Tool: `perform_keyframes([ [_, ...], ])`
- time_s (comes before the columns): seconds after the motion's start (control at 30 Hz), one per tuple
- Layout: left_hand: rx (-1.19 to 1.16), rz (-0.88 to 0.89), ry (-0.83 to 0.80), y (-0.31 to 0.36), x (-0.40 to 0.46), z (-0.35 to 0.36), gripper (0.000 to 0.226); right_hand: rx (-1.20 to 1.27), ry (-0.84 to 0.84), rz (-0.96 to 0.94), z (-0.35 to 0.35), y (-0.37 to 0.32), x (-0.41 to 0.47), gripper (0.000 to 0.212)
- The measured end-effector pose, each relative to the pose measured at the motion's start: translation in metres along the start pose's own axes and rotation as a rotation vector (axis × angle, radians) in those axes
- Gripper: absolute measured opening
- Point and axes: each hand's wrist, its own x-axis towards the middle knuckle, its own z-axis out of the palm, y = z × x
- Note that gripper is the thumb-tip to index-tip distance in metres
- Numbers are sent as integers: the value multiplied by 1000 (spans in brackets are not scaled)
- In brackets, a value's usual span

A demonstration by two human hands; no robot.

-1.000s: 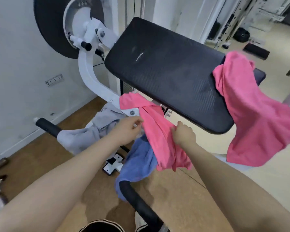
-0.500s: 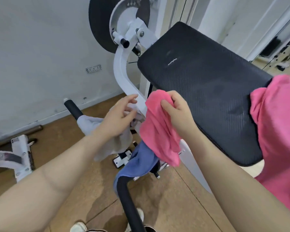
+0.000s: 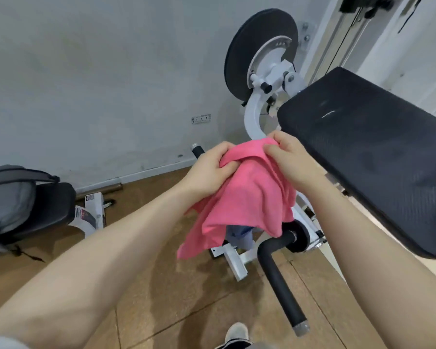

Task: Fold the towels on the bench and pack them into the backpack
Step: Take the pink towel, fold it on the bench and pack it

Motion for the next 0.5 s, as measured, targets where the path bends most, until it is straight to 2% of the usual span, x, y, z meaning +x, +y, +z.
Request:
perform_keyframes([
  [0.13,-29,-39,-107,-3,-7,8,11,-235,132,44,-3,12,-19,7],
  [0.3,-47,14,-220,10,5,54,20,-407,245,81,-43,37,-39,11],
  [0.4,-143,6,-246,20,21,88,21,-437,340,151,-75,62,-43,11],
  [0.5,-169,-26,-266,25,41,120,20,-429,508,240,-106,88,-43,8],
])
